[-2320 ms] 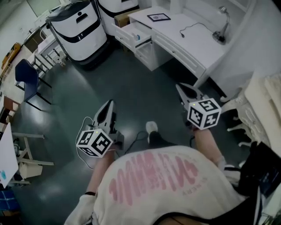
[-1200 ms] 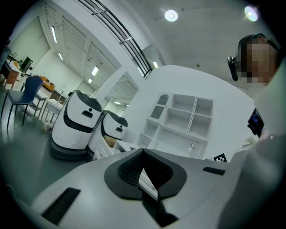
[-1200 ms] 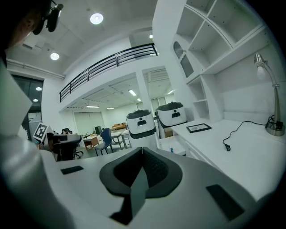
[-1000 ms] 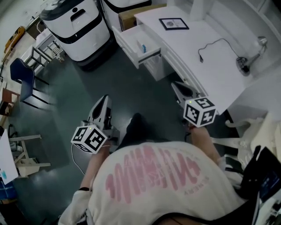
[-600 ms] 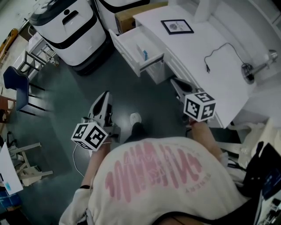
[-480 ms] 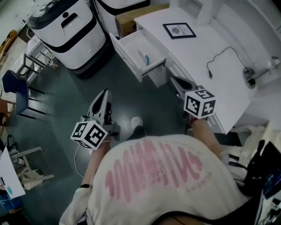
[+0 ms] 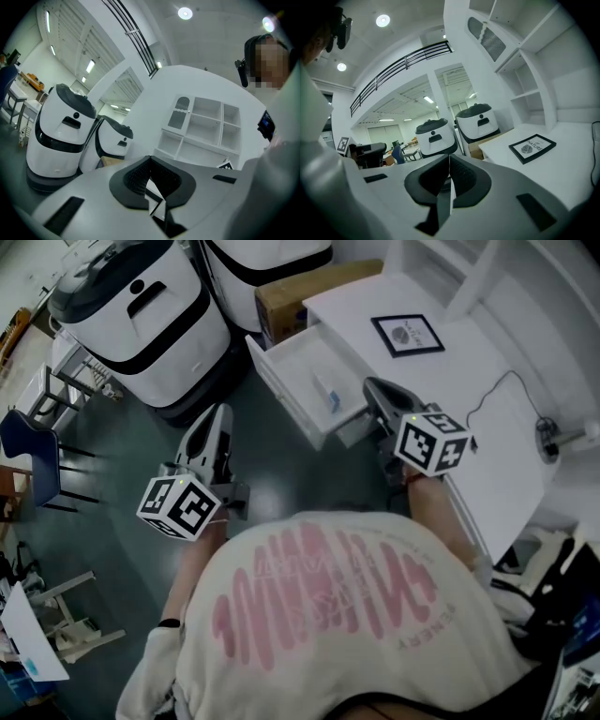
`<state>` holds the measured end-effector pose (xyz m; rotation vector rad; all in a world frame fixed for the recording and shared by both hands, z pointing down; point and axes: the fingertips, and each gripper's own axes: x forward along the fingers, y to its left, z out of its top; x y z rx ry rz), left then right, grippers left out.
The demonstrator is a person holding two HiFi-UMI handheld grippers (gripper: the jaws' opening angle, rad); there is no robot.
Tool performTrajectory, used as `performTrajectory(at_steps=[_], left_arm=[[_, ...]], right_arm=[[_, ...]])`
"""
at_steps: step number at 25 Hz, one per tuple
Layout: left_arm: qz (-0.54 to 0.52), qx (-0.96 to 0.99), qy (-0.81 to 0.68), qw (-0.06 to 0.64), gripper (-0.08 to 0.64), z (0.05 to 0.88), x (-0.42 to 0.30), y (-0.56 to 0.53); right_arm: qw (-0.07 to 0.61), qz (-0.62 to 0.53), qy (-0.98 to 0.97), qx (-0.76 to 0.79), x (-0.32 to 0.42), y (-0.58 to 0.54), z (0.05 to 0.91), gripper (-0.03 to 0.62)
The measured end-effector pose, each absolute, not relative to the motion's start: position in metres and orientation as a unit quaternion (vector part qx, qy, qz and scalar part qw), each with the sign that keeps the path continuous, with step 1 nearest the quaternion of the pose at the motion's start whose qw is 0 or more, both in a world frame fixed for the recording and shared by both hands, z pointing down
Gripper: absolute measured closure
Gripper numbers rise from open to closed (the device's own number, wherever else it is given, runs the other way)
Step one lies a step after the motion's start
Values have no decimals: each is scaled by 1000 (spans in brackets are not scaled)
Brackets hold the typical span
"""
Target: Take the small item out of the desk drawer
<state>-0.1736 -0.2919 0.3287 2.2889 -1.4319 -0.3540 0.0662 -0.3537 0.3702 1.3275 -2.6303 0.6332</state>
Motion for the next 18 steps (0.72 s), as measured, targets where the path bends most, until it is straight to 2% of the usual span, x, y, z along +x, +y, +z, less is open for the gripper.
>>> performTrajectory(at_steps=[4, 12, 18], left_arm=[[-114, 818, -513, 232, 531, 357, -178, -320], [-79, 788, -523, 316, 531, 433, -180, -352], [-63, 767, -537, 345, 531, 465, -186, -385]], right_arm=[[77, 234, -864, 439, 55, -378, 399, 574], [154, 301, -833, 438, 51, -419, 483, 574], [213, 332, -815, 424, 44, -458, 545, 574]])
